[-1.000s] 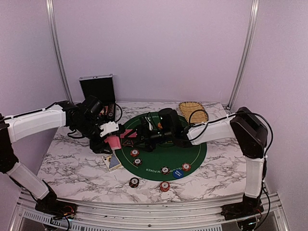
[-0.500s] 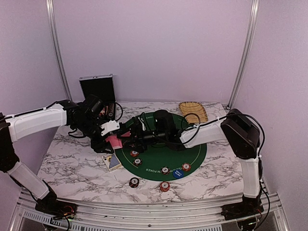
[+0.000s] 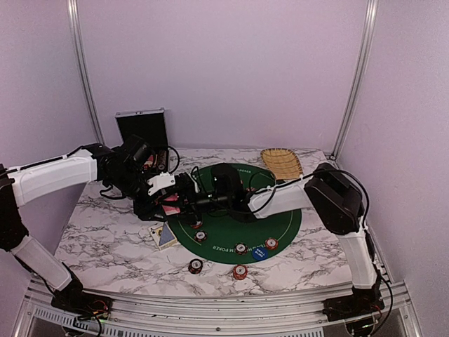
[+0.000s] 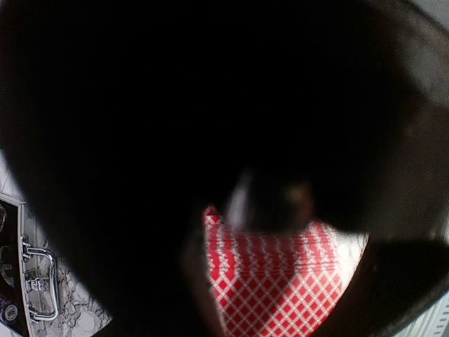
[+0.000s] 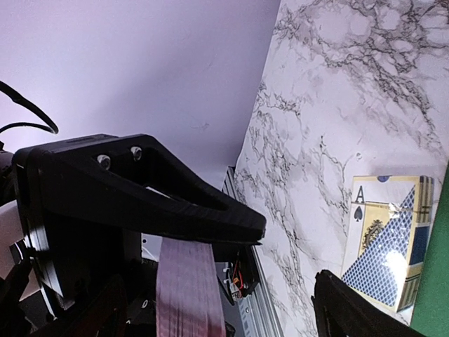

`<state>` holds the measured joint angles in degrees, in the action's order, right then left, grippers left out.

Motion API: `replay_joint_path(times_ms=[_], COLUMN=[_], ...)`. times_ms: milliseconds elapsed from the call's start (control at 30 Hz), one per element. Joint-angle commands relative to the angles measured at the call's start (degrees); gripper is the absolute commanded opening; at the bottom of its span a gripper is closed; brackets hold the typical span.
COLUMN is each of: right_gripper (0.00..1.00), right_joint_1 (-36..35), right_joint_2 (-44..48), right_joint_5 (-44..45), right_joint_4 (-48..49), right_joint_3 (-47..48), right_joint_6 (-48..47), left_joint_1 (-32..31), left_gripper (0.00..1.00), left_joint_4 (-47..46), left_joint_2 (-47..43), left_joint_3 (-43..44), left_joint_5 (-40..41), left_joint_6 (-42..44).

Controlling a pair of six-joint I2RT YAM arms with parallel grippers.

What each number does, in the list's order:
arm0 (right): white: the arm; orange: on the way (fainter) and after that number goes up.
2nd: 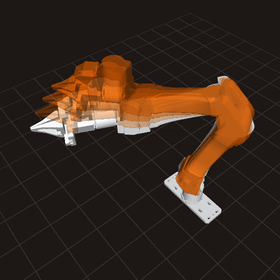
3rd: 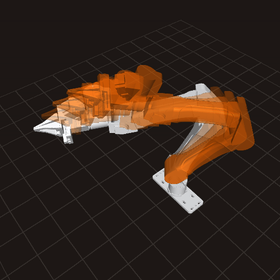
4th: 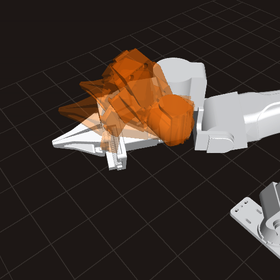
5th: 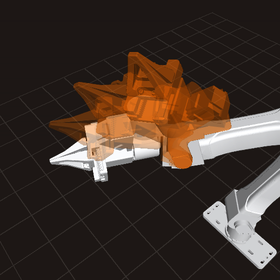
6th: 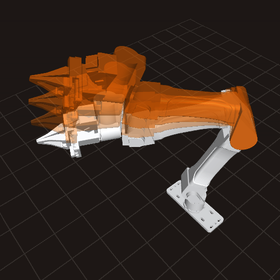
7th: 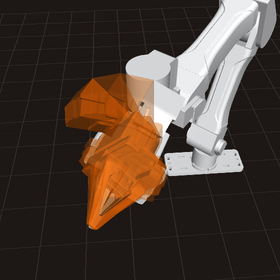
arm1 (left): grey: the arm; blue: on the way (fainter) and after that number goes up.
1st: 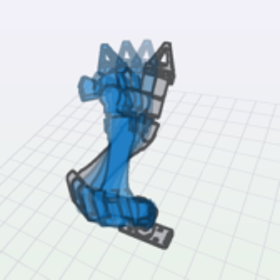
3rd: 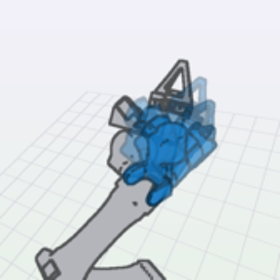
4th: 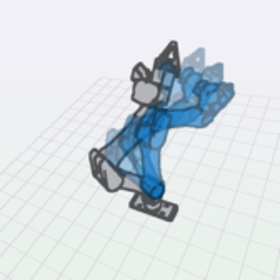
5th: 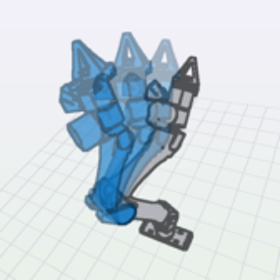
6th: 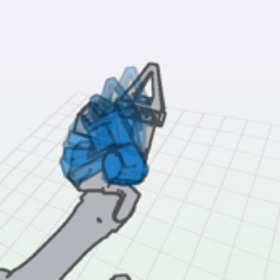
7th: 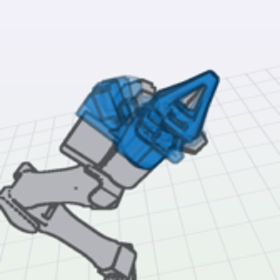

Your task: Distribute texas hold em gaming equipment

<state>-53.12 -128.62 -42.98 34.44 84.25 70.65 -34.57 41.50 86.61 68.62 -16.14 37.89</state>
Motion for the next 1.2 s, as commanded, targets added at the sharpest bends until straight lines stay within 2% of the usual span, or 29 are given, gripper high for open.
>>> replay_joint_path(times_ms=[0, 333, 533, 1000, 1167], right_gripper=[0.90, 0.87, 0.78, 0.64, 0.56], right_joint_1=[-1.0, -1.1, -0.2, 1.4, 1.4], right_joint_2=[-2.2, -5.3, -3.2, 2.8, 4.1], right_joint_5=[-1.1, -0.5, 1.1, 1.2, 1.2], right_joint_4=[1.8, -5.0, -11.4, -12.9, -12.9], right_joint_3=[4.9, 8.2, 6.9, 1.6, 0.7], right_joint_6=[1.4, -0.7, -5.3, -8.3, -8.6], left_joint_1=[-0.1, -0.1, -0.1, -0.1, -0.1], left_gripper=[0.18, 0.18, 0.17, 0.17, 0.16], left_joint_4=[0.5, 0.4, 0.4, 0.5, 0.5], left_joint_2=[0.6, 0.2, -0.3, -0.3, -0.3], left_joint_3=[1.3, 1.3, 1.3, 1.2, 0.9], left_joint_5=[-1.8, -1.5, -1.5, -1.0, -0.5], left_joint_6=[-0.3, -0.1, 0.1, 0.2, 0.6])
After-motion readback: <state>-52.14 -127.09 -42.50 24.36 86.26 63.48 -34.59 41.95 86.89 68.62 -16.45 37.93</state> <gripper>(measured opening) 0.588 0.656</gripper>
